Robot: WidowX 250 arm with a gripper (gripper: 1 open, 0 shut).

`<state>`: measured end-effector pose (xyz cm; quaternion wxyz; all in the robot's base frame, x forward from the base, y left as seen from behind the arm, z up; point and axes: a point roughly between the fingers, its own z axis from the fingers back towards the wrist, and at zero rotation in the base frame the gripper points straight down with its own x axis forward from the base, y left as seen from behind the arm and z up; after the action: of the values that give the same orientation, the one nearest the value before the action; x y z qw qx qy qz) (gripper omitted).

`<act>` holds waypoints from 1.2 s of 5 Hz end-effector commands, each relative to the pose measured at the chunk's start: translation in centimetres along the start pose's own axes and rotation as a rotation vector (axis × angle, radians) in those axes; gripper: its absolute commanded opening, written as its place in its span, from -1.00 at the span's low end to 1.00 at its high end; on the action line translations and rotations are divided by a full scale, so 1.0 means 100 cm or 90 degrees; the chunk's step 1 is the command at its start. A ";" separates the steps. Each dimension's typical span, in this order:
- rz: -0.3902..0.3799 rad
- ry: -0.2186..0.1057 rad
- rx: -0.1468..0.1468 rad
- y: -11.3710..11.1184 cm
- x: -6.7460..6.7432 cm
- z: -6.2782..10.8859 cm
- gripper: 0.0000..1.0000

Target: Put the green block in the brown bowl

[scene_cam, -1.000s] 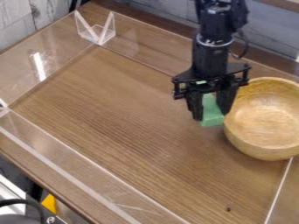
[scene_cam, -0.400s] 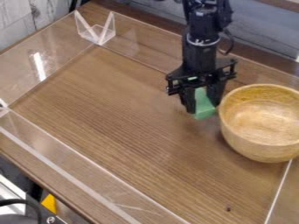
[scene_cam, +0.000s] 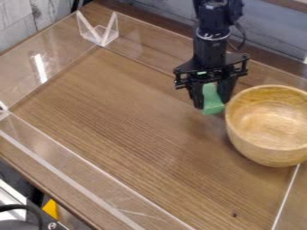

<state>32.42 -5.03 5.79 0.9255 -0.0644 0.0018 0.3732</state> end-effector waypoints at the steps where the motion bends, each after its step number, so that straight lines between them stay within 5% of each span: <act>1: -0.046 -0.017 -0.029 -0.013 -0.002 0.010 -1.00; 6: -0.110 -0.027 -0.050 -0.007 0.036 0.025 -1.00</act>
<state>34.42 -2.90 6.50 0.9517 -0.0840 -0.0101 0.2952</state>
